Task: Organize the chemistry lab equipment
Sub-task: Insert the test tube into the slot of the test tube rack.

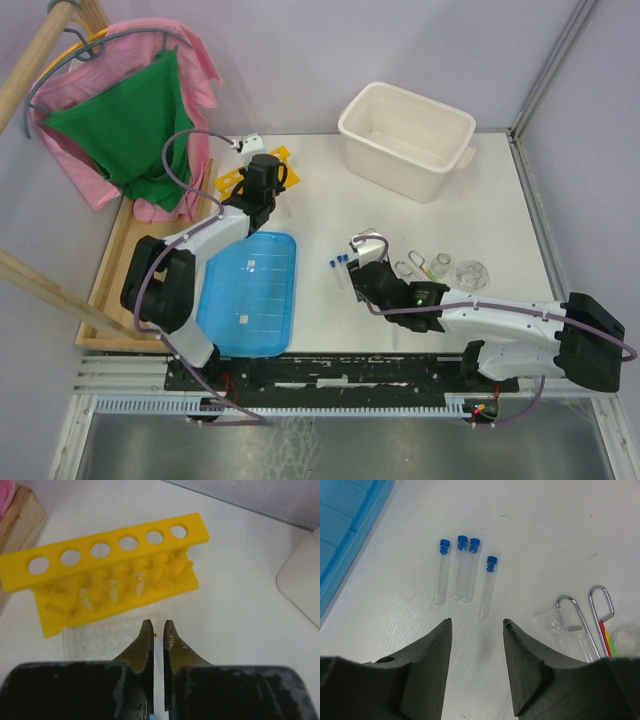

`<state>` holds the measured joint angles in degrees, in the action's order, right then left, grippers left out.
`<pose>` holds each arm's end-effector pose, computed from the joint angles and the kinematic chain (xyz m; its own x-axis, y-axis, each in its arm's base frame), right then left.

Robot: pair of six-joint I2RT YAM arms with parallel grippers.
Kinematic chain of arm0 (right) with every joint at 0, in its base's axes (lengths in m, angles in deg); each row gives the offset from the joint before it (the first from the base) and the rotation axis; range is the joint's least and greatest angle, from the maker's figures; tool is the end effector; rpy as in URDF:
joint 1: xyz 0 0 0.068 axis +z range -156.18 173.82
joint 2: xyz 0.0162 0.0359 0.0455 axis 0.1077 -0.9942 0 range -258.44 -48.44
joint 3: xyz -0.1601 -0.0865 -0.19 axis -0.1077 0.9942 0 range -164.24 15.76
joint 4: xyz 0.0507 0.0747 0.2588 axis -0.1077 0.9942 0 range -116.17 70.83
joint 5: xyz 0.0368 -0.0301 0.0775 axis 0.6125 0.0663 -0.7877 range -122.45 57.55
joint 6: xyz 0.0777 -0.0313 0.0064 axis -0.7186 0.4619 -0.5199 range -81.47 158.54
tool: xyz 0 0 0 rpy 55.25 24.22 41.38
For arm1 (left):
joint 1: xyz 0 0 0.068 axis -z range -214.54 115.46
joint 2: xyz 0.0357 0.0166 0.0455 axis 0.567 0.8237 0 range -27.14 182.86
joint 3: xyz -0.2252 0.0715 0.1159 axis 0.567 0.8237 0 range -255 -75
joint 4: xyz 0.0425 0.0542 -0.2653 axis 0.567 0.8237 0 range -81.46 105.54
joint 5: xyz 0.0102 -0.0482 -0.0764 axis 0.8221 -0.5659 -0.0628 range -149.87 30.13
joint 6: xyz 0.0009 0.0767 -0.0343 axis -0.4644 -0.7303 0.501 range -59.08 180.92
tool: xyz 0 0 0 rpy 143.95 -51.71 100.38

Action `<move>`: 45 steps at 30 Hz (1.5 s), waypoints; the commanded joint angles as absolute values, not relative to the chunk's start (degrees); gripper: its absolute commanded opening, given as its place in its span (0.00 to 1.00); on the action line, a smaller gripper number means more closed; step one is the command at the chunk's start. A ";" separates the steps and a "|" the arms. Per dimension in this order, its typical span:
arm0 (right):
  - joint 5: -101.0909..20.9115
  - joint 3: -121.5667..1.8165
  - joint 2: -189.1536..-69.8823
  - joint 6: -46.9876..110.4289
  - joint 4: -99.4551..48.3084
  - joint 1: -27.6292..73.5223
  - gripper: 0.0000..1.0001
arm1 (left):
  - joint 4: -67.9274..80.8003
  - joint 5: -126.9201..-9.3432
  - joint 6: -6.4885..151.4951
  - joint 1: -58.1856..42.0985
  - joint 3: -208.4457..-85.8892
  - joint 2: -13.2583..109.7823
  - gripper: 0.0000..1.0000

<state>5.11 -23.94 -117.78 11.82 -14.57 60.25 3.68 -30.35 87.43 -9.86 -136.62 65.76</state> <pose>0.1547 0.2427 0.1882 -0.4796 -0.2084 -0.8524 -0.3668 0.9301 -0.0210 0.3863 -0.1376 0.2228 -0.3450 -0.2688 -0.8993 -0.2142 0.9554 -0.2034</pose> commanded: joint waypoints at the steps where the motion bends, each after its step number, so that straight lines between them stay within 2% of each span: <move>1: 2.53 -22.84 -117.40 11.90 -16.87 55.51 0.54 | -3.80 -27.18 79.91 -10.41 -144.84 71.48 0.03; 16: -4.67 -25.35 -124.50 13.11 -20.71 47.08 0.53 | -6.75 -21.67 70.44 -10.84 -158.82 83.68 0.03; 45: -9.71 -26.34 -128.44 13.48 -23.34 43.25 0.53 | -7.64 -22.47 69.49 -12.26 -160.08 86.47 0.03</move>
<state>-9.23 -24.29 -128.07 13.10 -21.09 43.62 -4.48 -22.59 69.81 -11.98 -157.80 86.83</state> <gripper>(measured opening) 0.528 0.072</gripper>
